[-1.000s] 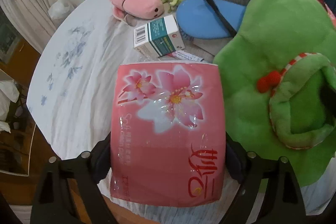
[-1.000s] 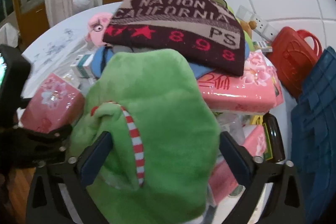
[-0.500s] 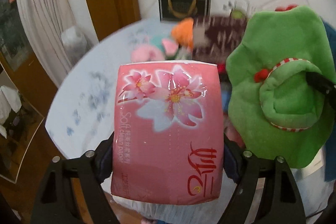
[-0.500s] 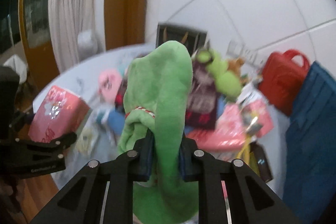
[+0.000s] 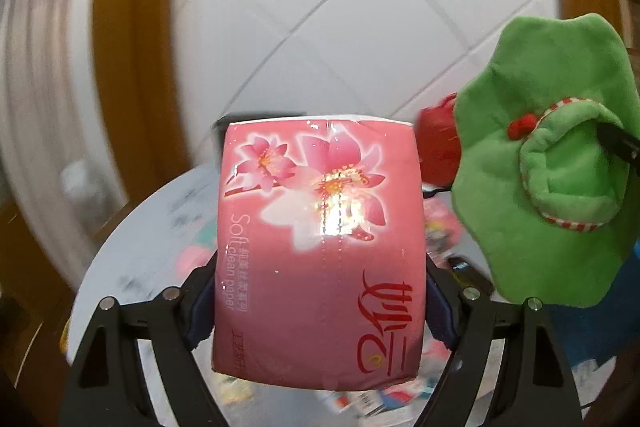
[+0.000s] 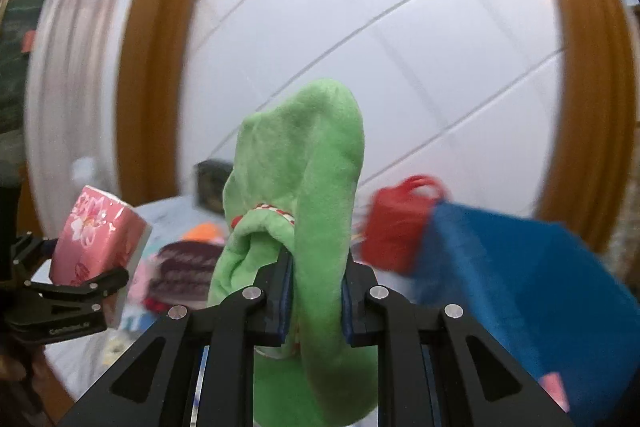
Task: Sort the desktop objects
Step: 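Lift and carry the tissue pack and green hat over the blue crate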
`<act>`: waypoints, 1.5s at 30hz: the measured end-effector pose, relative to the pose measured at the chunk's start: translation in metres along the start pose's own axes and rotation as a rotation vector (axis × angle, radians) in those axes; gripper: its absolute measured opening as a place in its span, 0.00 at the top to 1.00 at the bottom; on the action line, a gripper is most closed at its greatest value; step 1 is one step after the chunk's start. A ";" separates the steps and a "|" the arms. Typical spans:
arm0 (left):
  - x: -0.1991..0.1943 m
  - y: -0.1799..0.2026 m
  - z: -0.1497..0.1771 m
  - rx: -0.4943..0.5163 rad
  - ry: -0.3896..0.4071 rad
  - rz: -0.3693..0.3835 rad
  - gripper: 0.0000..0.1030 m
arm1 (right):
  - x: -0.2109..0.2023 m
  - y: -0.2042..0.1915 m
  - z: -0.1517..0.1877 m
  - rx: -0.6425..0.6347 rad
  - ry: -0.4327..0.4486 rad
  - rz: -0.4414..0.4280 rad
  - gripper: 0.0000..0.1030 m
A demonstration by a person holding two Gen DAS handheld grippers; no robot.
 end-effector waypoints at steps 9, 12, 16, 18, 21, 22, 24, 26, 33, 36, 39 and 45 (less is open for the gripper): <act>0.000 0.125 -0.044 0.128 0.070 0.281 0.20 | -0.080 0.116 -0.020 0.041 0.055 0.373 0.82; -0.008 0.184 -0.054 0.156 0.095 0.329 0.20 | -0.106 0.160 -0.018 0.033 0.077 0.447 0.82; -0.016 0.272 -0.066 0.174 0.119 0.359 0.20 | -0.124 0.237 -0.012 0.030 0.089 0.493 0.82; -0.016 0.310 -0.070 0.174 0.113 0.378 0.20 | -0.128 0.271 -0.007 0.026 0.074 0.501 0.82; -0.016 0.371 -0.069 0.192 0.078 0.382 0.19 | -0.126 0.327 0.009 -0.001 0.035 0.524 0.82; -0.017 0.384 -0.065 0.198 0.059 0.383 0.19 | -0.123 0.338 0.013 -0.001 0.018 0.520 0.82; -0.009 0.413 -0.057 0.214 0.008 0.388 0.19 | -0.116 0.365 0.029 0.002 -0.032 0.510 0.82; -0.004 0.438 -0.040 0.240 -0.044 0.376 0.19 | -0.110 0.384 0.048 0.009 -0.077 0.481 0.82; 0.020 0.473 -0.015 0.296 -0.158 0.326 0.17 | -0.080 0.406 0.099 0.031 -0.223 0.380 0.81; 0.021 0.479 -0.011 0.305 -0.186 0.311 0.14 | -0.069 0.409 0.109 0.023 -0.279 0.368 0.80; 0.022 0.482 -0.003 0.305 -0.220 0.311 0.14 | -0.063 0.419 0.116 0.029 -0.304 0.363 0.78; 0.017 0.495 0.008 0.332 -0.285 0.329 0.14 | -0.046 0.423 0.125 0.026 -0.381 0.324 0.45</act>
Point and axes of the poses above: each gripper's, at about its wrist camera, not at the fingertips, and x roughly the way its jaws point, y to its right, z to its underside, the point moved 3 cm from there along x, roughly the way its jaws point, and after that the axes turned 3 degrees about z, right-handed, at the moved point
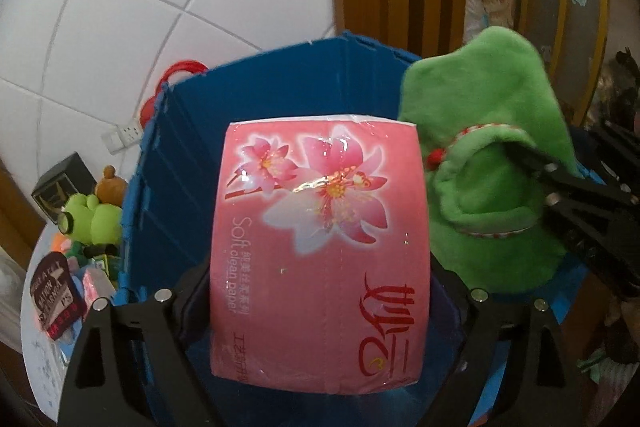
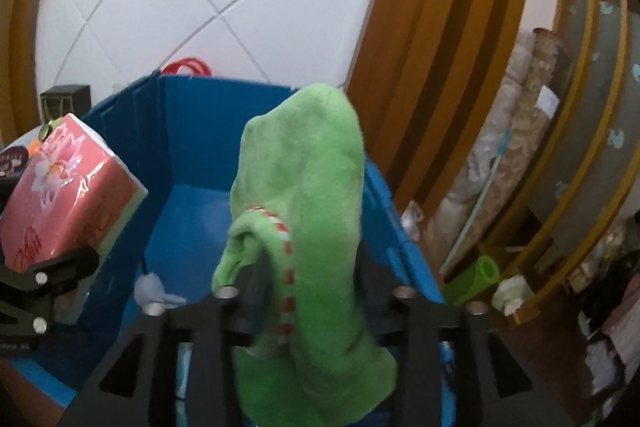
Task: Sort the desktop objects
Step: 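Lift and carry the tissue pack and green hat over the blue crate, then open both tools to drop the hat and tissue pack into the crate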
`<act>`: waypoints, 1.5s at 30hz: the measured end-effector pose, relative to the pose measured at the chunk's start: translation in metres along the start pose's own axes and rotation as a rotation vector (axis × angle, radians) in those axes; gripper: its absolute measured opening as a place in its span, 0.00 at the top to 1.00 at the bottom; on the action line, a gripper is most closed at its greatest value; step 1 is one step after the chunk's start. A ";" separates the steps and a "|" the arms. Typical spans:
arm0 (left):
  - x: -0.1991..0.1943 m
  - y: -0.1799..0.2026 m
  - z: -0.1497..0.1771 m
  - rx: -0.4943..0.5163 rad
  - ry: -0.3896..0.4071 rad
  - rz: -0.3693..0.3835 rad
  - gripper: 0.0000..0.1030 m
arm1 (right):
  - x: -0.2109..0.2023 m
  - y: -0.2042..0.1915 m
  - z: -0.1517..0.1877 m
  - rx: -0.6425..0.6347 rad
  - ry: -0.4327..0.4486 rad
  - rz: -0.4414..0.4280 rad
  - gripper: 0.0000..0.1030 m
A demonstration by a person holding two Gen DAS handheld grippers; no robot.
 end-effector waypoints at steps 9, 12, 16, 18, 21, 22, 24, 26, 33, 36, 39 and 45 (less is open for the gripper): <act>0.009 0.017 0.016 0.056 -0.128 0.006 0.14 | -0.007 -0.005 0.011 -0.061 -0.032 -0.028 0.00; 0.014 0.015 0.023 0.061 -0.175 0.022 0.14 | -0.011 -0.004 0.015 -0.068 -0.035 -0.044 0.00; 0.024 0.010 0.026 0.034 -0.274 0.095 0.13 | -0.010 -0.004 0.019 -0.079 -0.061 -0.057 0.00; 0.025 0.010 0.026 0.043 -0.299 0.086 0.13 | -0.009 -0.004 0.021 -0.083 -0.070 -0.058 0.00; 0.029 0.010 0.023 0.025 -0.326 0.110 0.13 | -0.006 -0.003 0.023 -0.073 -0.077 -0.077 0.00; 0.031 0.007 0.018 -0.036 -0.329 0.158 0.13 | -0.005 -0.003 0.023 -0.071 -0.078 -0.083 0.00; 0.036 0.003 0.011 -0.089 -0.324 0.178 0.13 | -0.004 -0.004 0.023 -0.068 -0.080 -0.085 0.00; 0.037 0.008 0.007 -0.042 -0.333 0.111 0.13 | -0.003 -0.003 0.022 -0.061 -0.080 -0.088 0.00; 0.033 0.014 -0.003 -0.021 -0.277 -0.019 0.11 | -0.004 0.004 0.022 -0.035 -0.070 -0.085 0.00; 0.031 0.021 -0.006 0.006 -0.255 -0.020 0.11 | -0.004 0.006 0.020 -0.032 -0.065 -0.082 0.00; 0.033 0.022 -0.003 0.009 -0.265 -0.024 0.11 | -0.006 0.005 0.019 -0.037 -0.059 -0.083 0.00; 0.006 0.023 0.000 0.040 -0.195 -0.038 0.11 | -0.007 0.004 0.018 -0.049 -0.053 -0.086 0.00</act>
Point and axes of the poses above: each gripper's, at about its wrist camera, not at the fingertips, and x roughly the way its jaws point, y to its right, z to its underside, the point moved 3 cm from there along x, roughly the way its jaws point, and after that the axes turned 3 degrees about z, right-handed, at the moved point
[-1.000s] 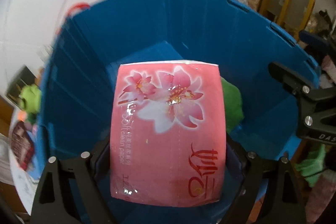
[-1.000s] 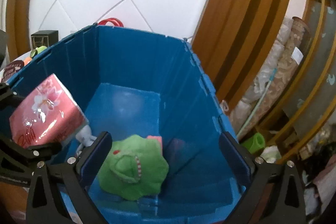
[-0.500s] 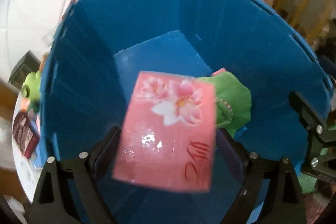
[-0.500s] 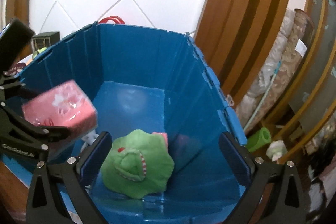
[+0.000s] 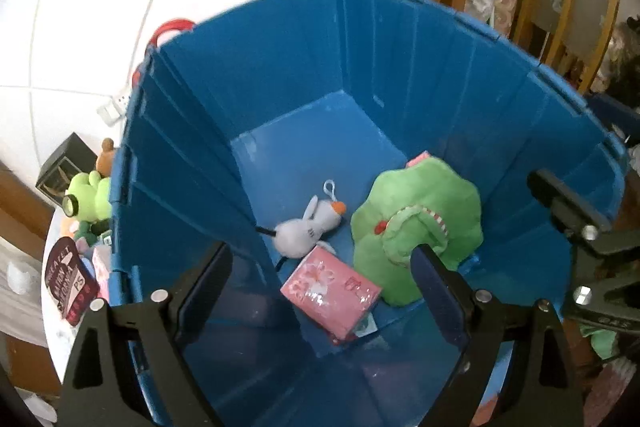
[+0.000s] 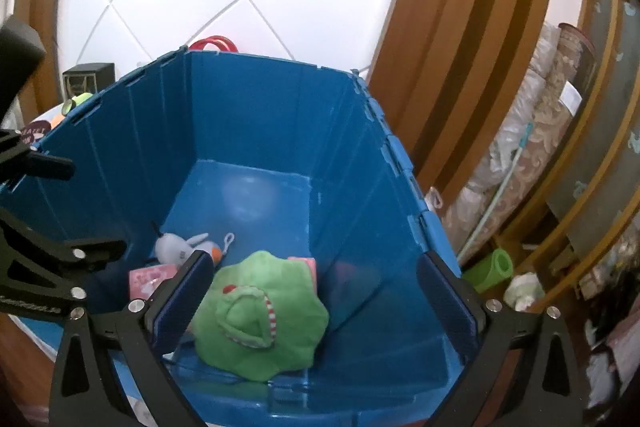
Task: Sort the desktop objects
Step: 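Open both tools to drop the hat and tissue pack into the crate, then move both tools back over the heap of items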
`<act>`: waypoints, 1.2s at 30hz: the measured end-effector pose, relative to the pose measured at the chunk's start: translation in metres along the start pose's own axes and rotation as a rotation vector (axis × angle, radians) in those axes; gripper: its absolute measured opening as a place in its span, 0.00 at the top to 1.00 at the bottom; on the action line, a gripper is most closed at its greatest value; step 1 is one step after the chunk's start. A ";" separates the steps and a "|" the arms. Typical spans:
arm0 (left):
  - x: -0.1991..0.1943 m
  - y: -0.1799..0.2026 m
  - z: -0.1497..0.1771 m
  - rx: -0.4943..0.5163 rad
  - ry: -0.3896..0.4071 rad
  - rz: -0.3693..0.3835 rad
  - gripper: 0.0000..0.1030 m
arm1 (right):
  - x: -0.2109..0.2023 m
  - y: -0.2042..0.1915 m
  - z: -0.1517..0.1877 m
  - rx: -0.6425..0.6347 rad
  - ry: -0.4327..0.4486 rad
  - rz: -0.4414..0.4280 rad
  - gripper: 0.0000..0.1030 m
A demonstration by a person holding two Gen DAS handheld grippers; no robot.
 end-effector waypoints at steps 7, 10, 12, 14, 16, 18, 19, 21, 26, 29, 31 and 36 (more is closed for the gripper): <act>-0.029 0.002 0.002 0.012 0.100 0.024 0.11 | -0.001 -0.003 -0.002 0.000 -0.002 0.007 0.00; -0.035 -0.002 0.005 0.001 0.112 0.037 0.11 | -0.001 -0.006 -0.003 0.001 -0.006 0.007 0.00; -0.039 -0.006 0.007 -0.004 0.124 0.031 0.11 | -0.003 -0.008 -0.003 0.003 -0.009 0.007 0.00; -0.043 -0.010 0.010 -0.016 0.137 0.035 0.11 | -0.005 -0.011 -0.004 0.003 -0.009 0.006 0.00; -0.048 -0.016 0.013 -0.028 0.156 0.028 0.11 | -0.007 -0.014 -0.005 0.001 -0.007 0.008 0.00; -0.053 -0.022 0.015 -0.036 0.174 0.011 0.11 | -0.011 -0.019 -0.006 -0.001 -0.001 0.010 0.00; -0.057 -0.028 0.018 -0.047 0.188 -0.002 0.11 | -0.015 -0.022 -0.008 -0.001 0.006 0.008 0.00; -0.066 -0.039 0.023 -0.067 0.211 -0.010 0.11 | -0.021 -0.029 -0.012 -0.002 0.022 0.003 0.00; -0.090 -0.078 0.044 -0.123 0.284 -0.056 0.11 | -0.044 -0.063 -0.028 -0.014 0.083 -0.029 0.00; -0.103 -0.115 0.064 -0.170 0.314 -0.083 0.11 | -0.059 -0.094 -0.040 -0.019 0.122 -0.066 0.00; -0.109 -0.143 0.079 -0.202 0.326 -0.100 0.11 | -0.070 -0.122 -0.048 -0.020 0.149 -0.096 0.00; -0.112 -0.237 0.136 -0.275 0.317 -0.174 0.11 | -0.093 -0.204 -0.068 -0.045 0.204 -0.153 0.00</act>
Point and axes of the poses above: each gripper's, at about its wrist camera, not at the fingertips, and x roughly the way its jaws point, y to its right, z to its underside, the point moved 3 cm from there along x, roughly the way its jaws point, and after that the axes turned 3 degrees about z, right-handed, at the moved point
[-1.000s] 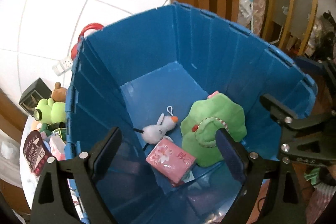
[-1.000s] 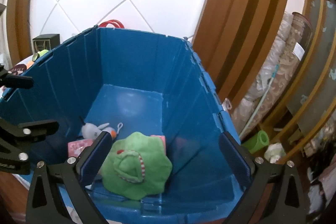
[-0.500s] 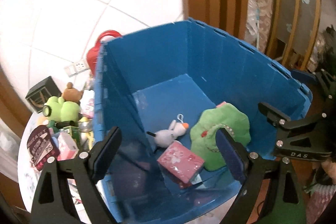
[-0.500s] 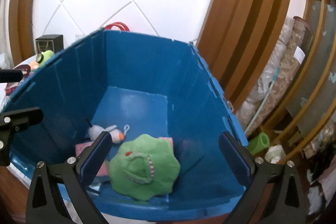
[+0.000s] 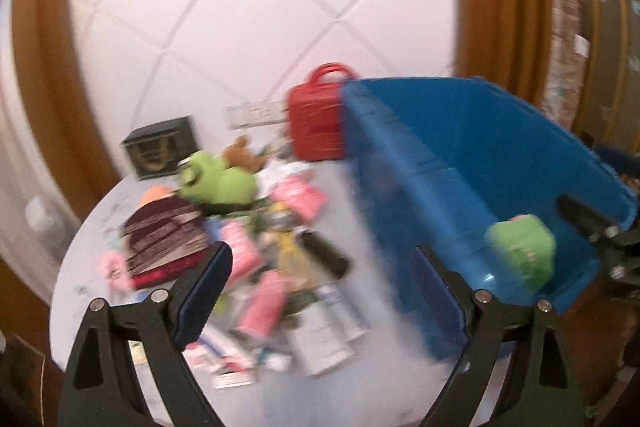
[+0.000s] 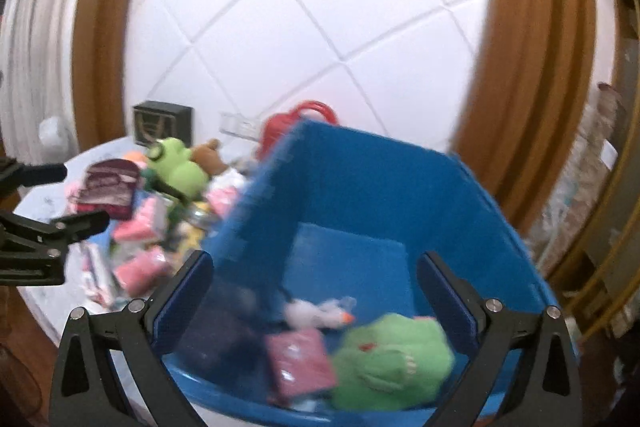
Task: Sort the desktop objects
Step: 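Move both tools back over the heap of items, then grasp the yellow wet-wipe pack with the left tool while the right tool grasps the white patch box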
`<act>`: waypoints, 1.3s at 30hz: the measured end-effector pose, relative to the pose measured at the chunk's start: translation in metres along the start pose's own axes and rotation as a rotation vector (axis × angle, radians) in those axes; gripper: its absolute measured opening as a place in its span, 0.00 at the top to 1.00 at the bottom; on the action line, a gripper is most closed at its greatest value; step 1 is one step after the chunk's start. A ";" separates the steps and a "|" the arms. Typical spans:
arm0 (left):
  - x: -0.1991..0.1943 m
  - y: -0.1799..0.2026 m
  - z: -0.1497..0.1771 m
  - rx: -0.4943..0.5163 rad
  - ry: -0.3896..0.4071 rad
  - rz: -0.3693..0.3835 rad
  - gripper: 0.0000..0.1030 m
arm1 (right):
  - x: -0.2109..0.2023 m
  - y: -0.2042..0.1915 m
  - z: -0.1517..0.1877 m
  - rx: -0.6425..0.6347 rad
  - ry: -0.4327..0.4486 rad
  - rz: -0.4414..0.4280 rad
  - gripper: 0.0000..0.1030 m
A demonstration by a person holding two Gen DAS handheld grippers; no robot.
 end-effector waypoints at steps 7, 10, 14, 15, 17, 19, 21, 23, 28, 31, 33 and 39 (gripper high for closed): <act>0.014 -0.138 0.051 -0.062 -0.066 -0.085 0.11 | 0.014 -0.128 -0.022 0.014 0.027 -0.096 0.00; 0.026 -0.185 0.075 -0.078 -0.104 -0.126 0.11 | 0.030 -0.178 -0.014 0.012 -0.010 -0.116 0.00; 0.052 -0.230 0.110 -0.103 -0.193 -0.128 0.11 | 0.061 -0.222 0.016 0.038 -0.123 -0.159 0.00; 0.060 -0.236 0.119 -0.100 -0.215 -0.125 0.11 | 0.072 -0.230 0.025 0.047 -0.162 -0.165 0.00; 0.074 -0.242 0.138 -0.092 -0.253 -0.117 0.11 | 0.091 -0.243 0.045 0.054 -0.237 -0.161 0.00; 0.089 -0.251 0.160 -0.095 -0.297 -0.110 0.11 | 0.108 -0.248 0.066 0.055 -0.303 -0.145 0.00; 0.096 -0.260 0.177 -0.108 -0.323 -0.112 0.11 | 0.120 -0.249 0.084 0.060 -0.350 -0.137 0.00; 0.102 -0.279 0.194 -0.143 -0.345 -0.117 0.11 | 0.132 -0.244 0.100 0.063 -0.386 -0.125 0.00; 0.114 -0.332 0.228 -0.273 -0.392 -0.175 0.11 | 0.154 -0.235 0.126 0.086 -0.455 -0.115 0.00; 0.123 -0.355 0.243 -0.327 -0.428 -0.221 0.11 | 0.169 -0.227 0.139 0.087 -0.492 -0.106 0.00; 0.128 -0.360 0.247 -0.351 -0.439 -0.226 0.11 | 0.178 -0.222 0.145 0.095 -0.511 -0.100 0.00; 0.162 -0.359 0.245 -0.373 -0.461 -0.204 0.20 | 0.195 -0.208 0.146 0.094 -0.533 -0.086 0.00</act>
Point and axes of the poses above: each gripper's, at about its wrist camera, not at the fingertips, and x roughly the way its jaws point, y to its right, z to its underside, the point moved 3 cm from there along x, roughly the way its jaws point, and after that the axes turned 3 degrees about z, right-handed, at the moved point
